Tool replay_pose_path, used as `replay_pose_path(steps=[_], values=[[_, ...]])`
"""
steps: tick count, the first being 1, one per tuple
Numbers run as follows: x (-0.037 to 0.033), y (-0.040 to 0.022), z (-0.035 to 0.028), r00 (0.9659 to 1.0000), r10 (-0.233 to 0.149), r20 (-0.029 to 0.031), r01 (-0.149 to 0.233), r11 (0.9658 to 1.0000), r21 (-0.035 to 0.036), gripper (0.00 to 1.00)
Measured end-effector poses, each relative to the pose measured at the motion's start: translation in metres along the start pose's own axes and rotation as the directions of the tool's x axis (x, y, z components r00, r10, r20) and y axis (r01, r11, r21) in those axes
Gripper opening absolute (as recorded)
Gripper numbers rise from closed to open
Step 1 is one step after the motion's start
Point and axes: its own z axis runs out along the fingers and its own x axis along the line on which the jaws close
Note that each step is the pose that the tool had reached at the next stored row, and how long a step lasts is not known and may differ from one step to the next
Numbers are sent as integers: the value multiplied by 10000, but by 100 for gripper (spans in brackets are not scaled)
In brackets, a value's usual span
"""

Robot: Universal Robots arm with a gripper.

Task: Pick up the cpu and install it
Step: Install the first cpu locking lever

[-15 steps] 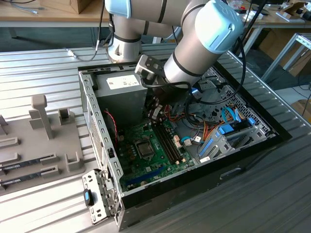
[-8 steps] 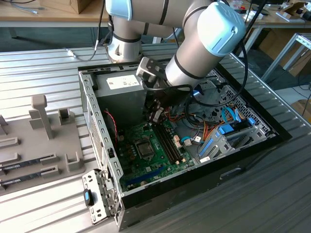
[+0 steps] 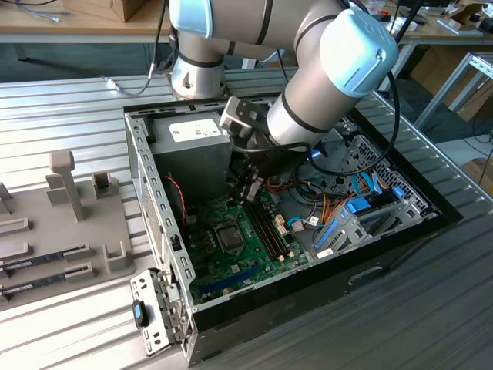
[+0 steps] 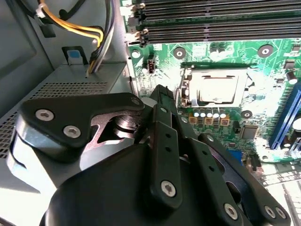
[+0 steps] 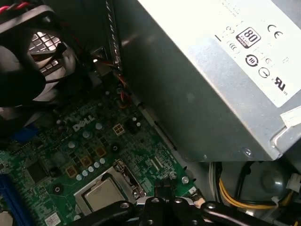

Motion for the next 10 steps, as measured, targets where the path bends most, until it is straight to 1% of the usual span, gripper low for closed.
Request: replay_pose_path(steps=[7, 10], values=[[75, -47, -25, 10000, -16, -59, 17, 10000, 49, 11], [108, -71, -34, 10000, -22, -62, 23, 10000, 50, 11]])
